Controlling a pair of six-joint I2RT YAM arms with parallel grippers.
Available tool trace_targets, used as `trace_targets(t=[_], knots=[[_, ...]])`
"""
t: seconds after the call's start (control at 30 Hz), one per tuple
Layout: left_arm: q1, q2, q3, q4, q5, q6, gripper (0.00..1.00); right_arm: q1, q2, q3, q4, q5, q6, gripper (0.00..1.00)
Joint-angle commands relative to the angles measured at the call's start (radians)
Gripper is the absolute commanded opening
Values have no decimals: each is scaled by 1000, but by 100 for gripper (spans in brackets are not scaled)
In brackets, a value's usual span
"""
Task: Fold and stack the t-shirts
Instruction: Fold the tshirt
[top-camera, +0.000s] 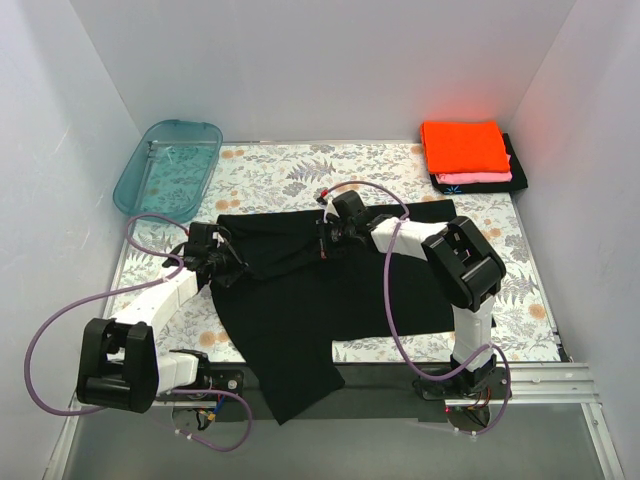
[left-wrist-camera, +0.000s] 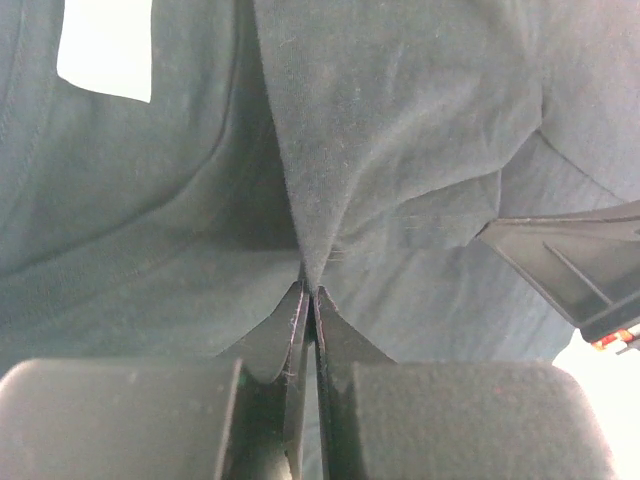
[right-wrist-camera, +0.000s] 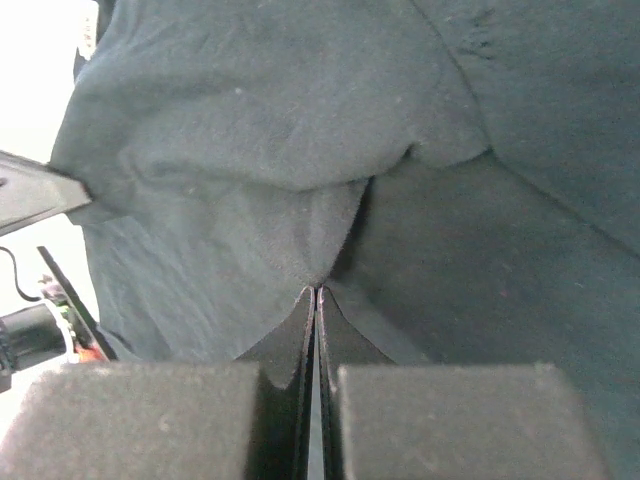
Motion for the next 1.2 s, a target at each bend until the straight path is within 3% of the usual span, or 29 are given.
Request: trace_targets(t=[0.0,0.33,1.17], knots=[[-4,-39,38,-95,43,-52,0,-10,-56,62,-115,23,-79,1],[-4,-76,41,-185,73,-84,0,-11,-53,134,-258,30,-138,1],[-4,-41,-20,-159,45,-86,0,-10,-17,163,-437,9,-112,1]])
